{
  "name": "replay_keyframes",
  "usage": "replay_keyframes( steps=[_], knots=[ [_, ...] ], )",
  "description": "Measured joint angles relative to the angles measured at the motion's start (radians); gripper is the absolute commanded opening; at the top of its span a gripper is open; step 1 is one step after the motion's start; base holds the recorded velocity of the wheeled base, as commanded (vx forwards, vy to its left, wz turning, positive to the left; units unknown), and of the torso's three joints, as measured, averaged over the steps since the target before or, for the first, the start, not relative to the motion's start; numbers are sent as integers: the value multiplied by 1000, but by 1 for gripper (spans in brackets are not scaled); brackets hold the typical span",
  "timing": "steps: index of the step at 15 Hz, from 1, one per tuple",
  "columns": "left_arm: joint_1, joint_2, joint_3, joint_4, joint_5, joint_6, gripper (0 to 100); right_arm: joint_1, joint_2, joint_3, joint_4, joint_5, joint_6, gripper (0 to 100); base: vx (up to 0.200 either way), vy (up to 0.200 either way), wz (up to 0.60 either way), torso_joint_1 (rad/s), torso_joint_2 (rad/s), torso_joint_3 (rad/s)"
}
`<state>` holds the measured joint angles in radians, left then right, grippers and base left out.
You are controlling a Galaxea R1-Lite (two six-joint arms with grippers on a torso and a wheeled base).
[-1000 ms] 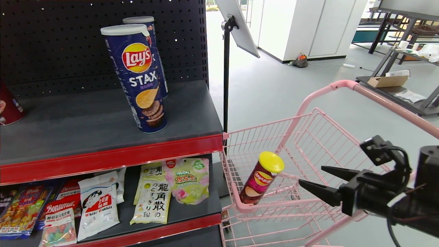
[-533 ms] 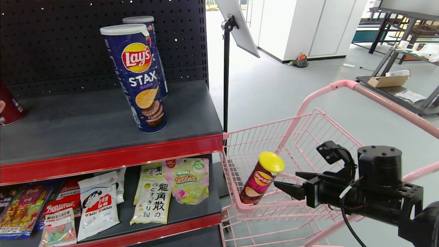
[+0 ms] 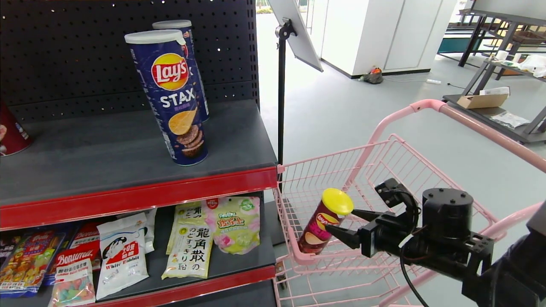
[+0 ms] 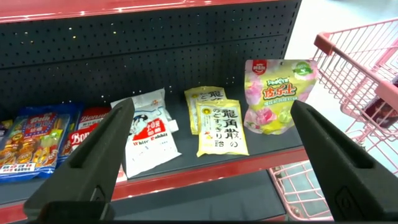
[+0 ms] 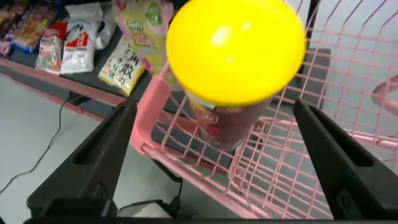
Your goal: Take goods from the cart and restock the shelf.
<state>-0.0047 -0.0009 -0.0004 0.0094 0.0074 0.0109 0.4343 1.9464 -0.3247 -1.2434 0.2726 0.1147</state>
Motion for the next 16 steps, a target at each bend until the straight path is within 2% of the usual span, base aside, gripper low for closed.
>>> replay_keyframes(
  steps=[6,10,16],
  knots=[
    [0,0,0,0,0,0,100,14,104,-29,-53,-5,-1,100,0,0,0,0,0,0],
    [0,0,0,0,0,0,100,11,206,-42,-261,-21,-2,100,0,0,0,0,0,0],
    [0,0,0,0,0,0,100,27,303,-119,-277,-40,-3,100,0,0,0,0,0,0]
  ],
)
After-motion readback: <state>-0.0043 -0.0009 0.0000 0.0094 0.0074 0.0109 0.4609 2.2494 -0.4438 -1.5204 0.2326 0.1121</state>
